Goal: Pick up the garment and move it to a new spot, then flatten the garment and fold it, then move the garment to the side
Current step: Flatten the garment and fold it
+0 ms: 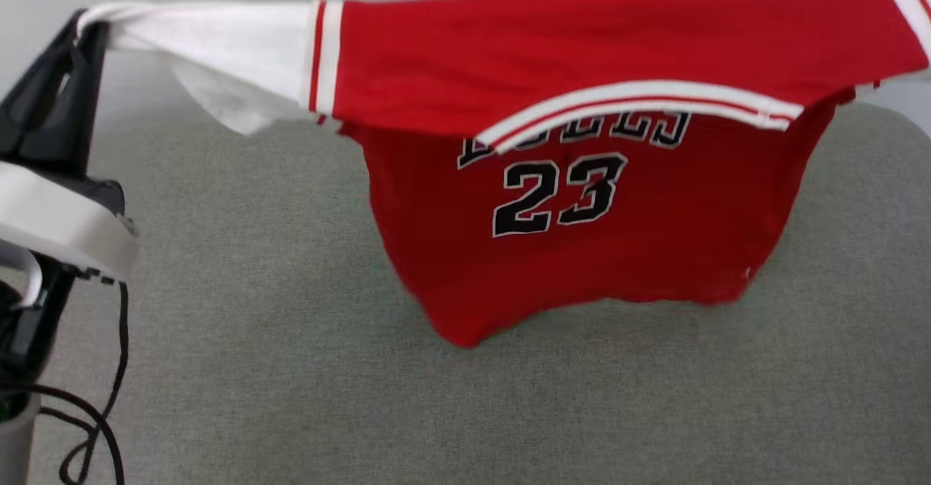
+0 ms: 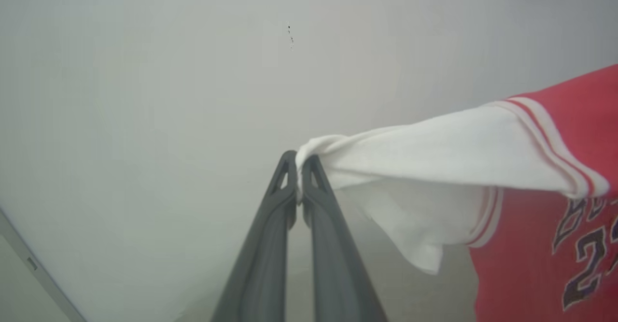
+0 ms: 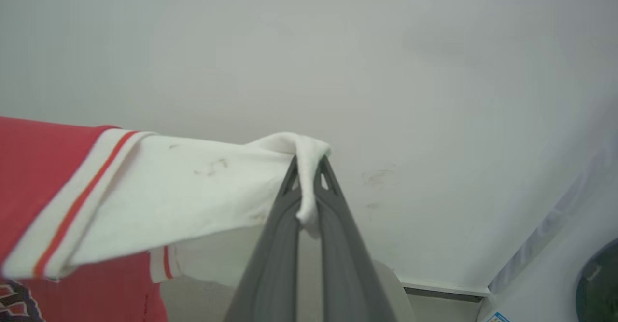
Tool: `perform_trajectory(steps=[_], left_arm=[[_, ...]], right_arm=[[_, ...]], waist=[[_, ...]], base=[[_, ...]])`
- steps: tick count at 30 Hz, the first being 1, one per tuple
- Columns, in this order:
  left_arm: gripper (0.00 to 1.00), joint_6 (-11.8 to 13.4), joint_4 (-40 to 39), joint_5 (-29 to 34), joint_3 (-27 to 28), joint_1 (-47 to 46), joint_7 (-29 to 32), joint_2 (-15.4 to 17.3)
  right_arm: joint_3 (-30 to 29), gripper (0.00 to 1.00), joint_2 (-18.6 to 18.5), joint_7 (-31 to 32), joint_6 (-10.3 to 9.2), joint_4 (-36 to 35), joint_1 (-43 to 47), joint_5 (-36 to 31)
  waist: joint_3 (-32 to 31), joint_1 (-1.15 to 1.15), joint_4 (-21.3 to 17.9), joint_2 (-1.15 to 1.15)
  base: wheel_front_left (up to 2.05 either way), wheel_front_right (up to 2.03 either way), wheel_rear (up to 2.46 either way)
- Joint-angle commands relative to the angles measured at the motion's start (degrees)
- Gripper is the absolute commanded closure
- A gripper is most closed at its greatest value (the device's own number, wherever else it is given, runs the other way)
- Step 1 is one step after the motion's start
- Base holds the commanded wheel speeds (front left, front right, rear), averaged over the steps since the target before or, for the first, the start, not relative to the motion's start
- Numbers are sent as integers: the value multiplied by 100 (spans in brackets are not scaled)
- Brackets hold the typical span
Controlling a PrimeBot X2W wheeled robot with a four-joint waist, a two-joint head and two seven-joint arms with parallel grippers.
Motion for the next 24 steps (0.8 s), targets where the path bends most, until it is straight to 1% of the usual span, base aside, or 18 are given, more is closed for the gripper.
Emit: perform_trajectory(steps=[1,3,6,7,8,9,17,24], left_arm=[[100,-72,163,35,-8,-340,-118,50],[100,-140,317,29,-39,-687,-196,57],[100,-181,660,-57,-103,-1285,-382,-106],[100,-216,826,-34,-143,-1491,-435,-106],[100,-216,826,-34,-143,-1491,-435,-106],[100,-252,960,9,-181,-1733,-482,-98],[100,-493,2298,337,-538,-3835,-972,-227],[100,-581,3595,596,-730,-5472,-1345,-304]], right_arm=[[25,100,127,-114,-10,145,-361,-61],[81,100,175,-226,-10,273,-647,-145],[172,100,198,-442,-10,505,-1085,-283],[210,100,211,-539,-9,574,-1239,-326],[210,100,211,-539,-9,574,-1239,-326],[247,100,206,-624,-9,659,-1416,-366],[618,100,123,-1129,-9,1585,-2941,-757],[738,100,359,-1592,-10,2596,-4363,-1092]], waist=[[147,0,-47,0],[281,0,-65,0],[532,0,-50,0],[621,0,-48,0],[621,0,-48,0],[733,0,-46,0],[1639,0,-33,0],[2365,0,-51,0]], base=[[0,0,0],[0,0,0],[0,0,0],[0,0,0],[0,0,0],[0,0,0],[0,0,0],[0,0,0]])
